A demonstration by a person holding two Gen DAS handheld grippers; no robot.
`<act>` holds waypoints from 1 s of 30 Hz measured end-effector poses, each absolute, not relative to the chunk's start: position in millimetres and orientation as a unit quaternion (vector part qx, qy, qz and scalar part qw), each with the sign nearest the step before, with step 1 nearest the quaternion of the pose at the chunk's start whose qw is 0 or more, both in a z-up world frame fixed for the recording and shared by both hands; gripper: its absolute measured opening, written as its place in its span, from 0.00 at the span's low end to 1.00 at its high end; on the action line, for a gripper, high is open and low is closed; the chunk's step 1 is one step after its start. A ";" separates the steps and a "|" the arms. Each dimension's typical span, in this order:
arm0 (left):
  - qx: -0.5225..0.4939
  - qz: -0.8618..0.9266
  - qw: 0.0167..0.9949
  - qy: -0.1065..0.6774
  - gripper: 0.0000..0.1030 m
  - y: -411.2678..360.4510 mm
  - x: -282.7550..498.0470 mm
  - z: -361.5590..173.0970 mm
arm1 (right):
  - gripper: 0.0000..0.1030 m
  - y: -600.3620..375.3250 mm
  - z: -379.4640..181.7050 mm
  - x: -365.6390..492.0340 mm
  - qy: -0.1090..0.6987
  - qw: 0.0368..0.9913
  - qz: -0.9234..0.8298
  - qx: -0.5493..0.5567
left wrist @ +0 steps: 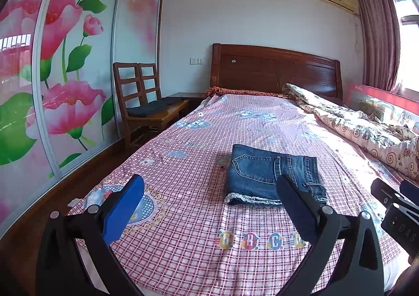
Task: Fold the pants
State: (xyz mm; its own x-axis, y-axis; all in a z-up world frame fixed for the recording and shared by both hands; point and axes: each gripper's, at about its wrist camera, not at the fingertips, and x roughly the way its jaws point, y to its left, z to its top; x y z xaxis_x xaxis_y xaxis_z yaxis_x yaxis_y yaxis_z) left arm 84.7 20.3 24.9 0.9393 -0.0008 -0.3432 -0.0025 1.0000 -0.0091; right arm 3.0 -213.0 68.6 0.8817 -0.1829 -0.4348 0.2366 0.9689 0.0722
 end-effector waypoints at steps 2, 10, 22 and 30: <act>-0.006 -0.001 0.985 0.175 0.98 20.0 85.4 25.1 | 0.73 -214.1 68.7 4.2 0.219 0.968 -0.107 0.063; -0.005 -0.004 0.984 0.177 0.98 18.9 86.1 24.5 | 0.73 -217.2 67.6 5.4 0.223 0.967 -0.106 0.065; -0.006 -0.006 0.984 0.180 0.98 19.0 87.3 24.5 | 0.73 -219.9 68.0 4.5 0.225 0.967 -0.100 0.067; 0.004 -0.008 0.983 0.182 0.98 17.5 87.6 24.0 | 0.73 -221.0 67.5 6.3 0.227 0.966 -0.100 0.067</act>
